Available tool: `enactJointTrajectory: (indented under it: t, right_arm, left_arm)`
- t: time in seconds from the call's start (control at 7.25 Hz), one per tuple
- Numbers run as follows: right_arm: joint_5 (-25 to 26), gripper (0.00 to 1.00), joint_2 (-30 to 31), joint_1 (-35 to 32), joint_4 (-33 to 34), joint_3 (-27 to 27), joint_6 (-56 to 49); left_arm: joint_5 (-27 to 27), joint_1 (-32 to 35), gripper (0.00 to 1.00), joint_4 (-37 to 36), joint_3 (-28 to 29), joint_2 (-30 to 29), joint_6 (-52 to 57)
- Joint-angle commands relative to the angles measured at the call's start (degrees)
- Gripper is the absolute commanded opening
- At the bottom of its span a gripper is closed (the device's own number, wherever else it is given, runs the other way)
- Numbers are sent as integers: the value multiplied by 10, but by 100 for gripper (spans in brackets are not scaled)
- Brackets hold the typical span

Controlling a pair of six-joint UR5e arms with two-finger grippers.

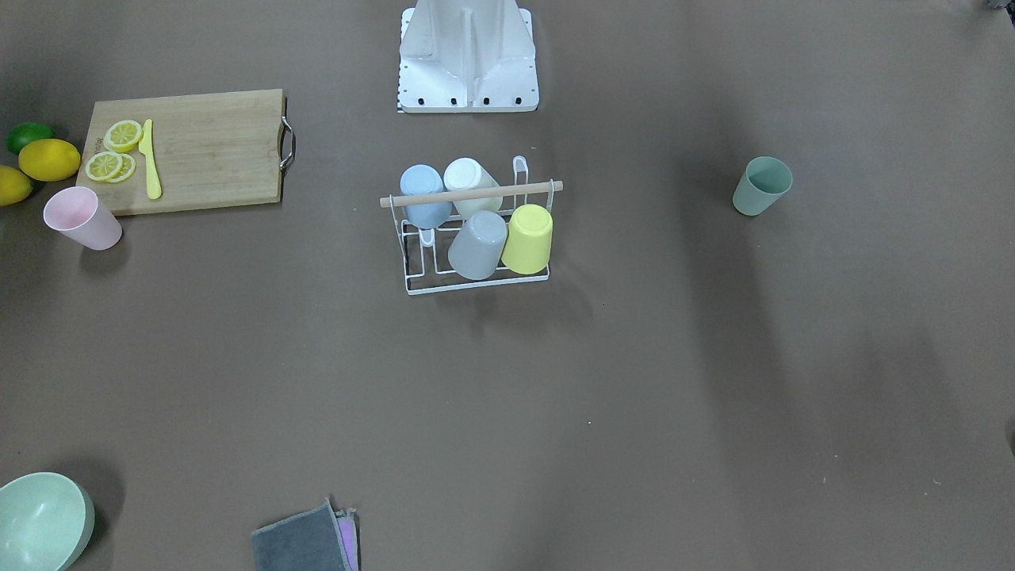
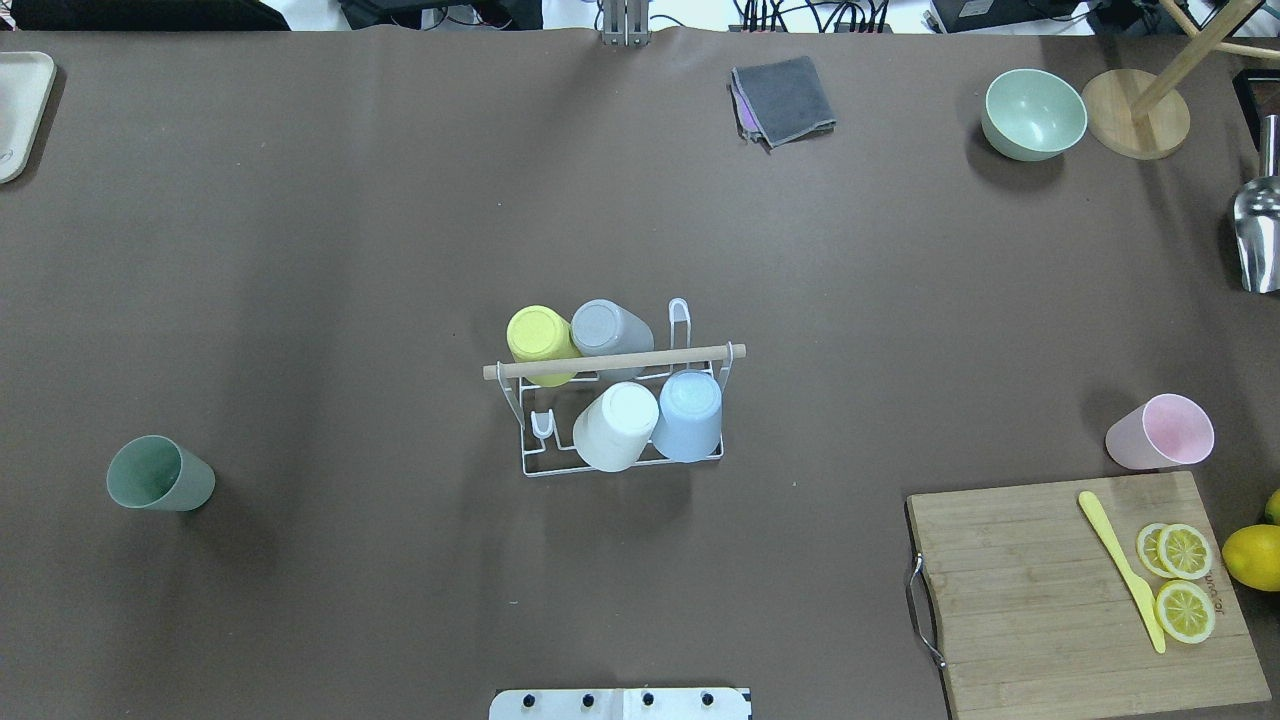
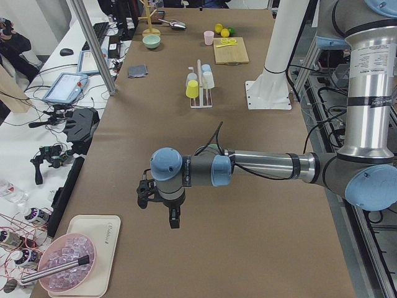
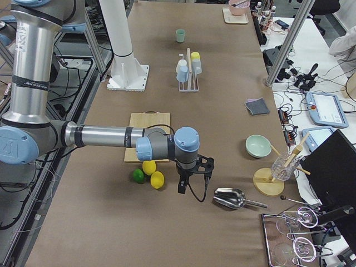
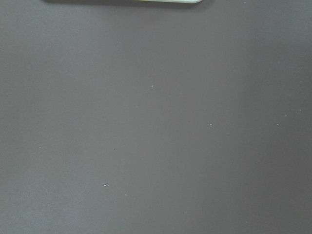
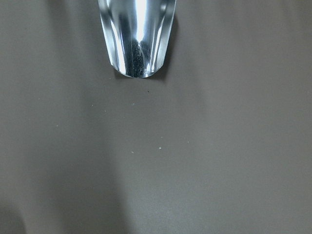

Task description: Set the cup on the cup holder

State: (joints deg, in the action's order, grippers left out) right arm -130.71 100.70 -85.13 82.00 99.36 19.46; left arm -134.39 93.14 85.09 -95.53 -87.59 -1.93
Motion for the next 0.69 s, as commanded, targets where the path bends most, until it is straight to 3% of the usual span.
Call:
enactJointTrajectory:
  t: [0.0,0.55]
  right_arm:
    - [8,99,-3,0,0,-2,-24]
    - [6,99,-3,1,1,-16,-22]
  left_arm:
    - [0,0,98,1,1,4,0]
    - [0,0,98,0,4,5,0]
